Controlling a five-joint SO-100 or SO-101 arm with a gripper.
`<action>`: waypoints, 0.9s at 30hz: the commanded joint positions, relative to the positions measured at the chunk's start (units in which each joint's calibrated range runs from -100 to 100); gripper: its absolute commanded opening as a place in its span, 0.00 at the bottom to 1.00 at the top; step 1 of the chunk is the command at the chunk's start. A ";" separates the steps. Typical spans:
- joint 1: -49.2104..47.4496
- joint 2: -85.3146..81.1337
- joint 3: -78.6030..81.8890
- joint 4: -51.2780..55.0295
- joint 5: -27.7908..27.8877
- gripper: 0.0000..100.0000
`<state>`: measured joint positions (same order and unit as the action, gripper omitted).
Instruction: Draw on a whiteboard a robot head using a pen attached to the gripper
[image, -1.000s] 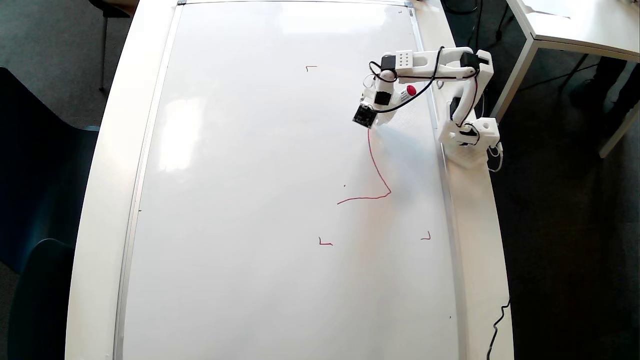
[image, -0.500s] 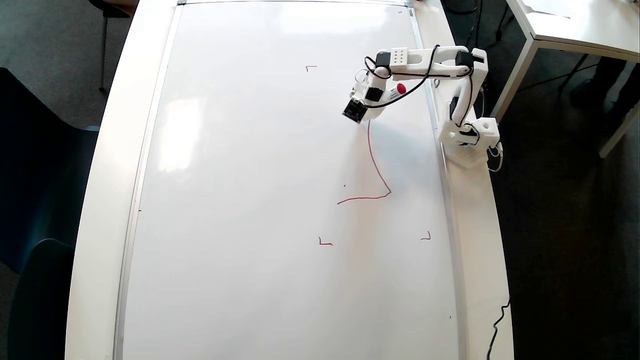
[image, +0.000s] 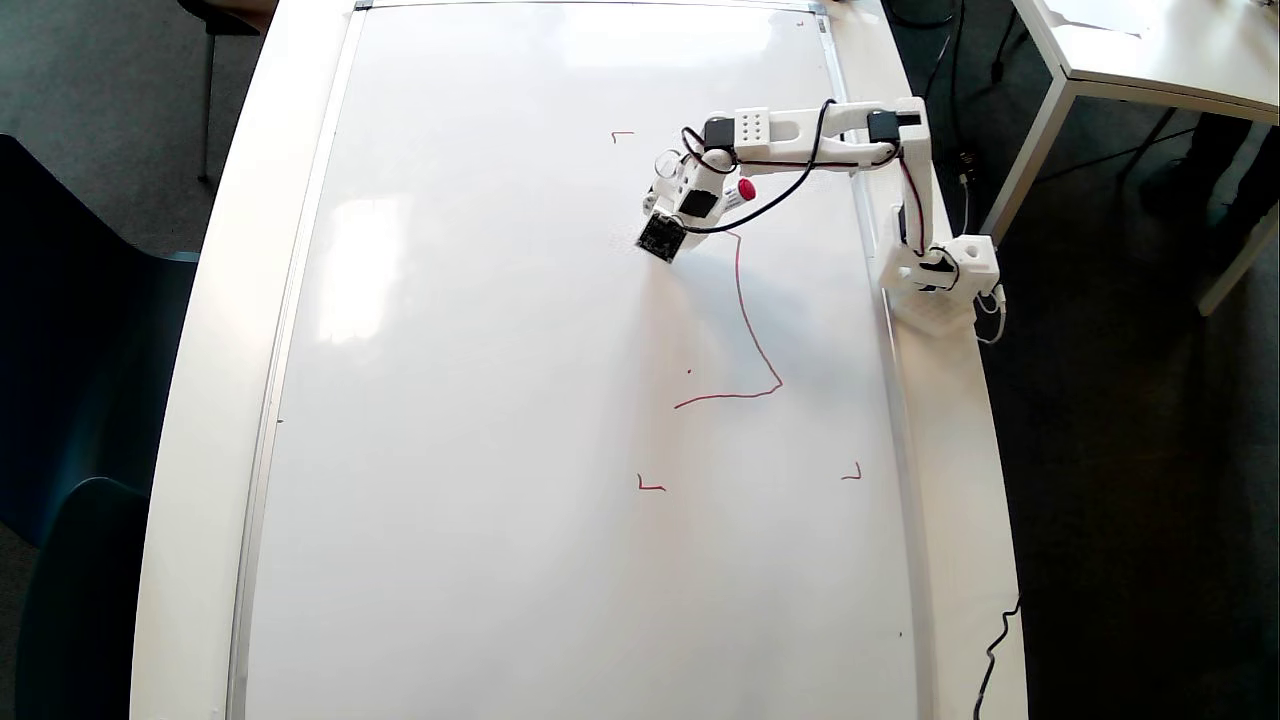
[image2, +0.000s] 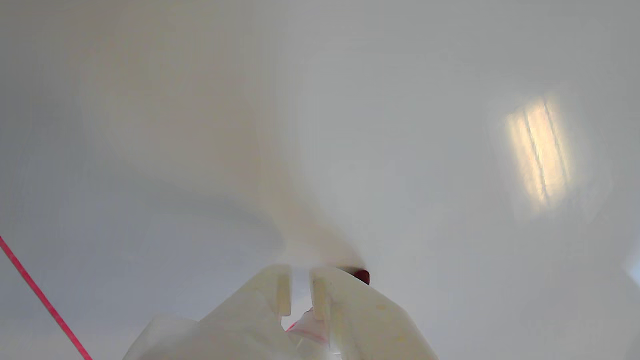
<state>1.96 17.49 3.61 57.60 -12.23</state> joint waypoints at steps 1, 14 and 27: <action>-1.70 1.67 -3.65 0.78 0.01 0.01; -9.14 2.93 -5.74 0.17 -0.26 0.01; -20.05 3.01 -7.01 -1.56 -0.31 0.01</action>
<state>-15.61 20.37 -1.96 57.60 -12.34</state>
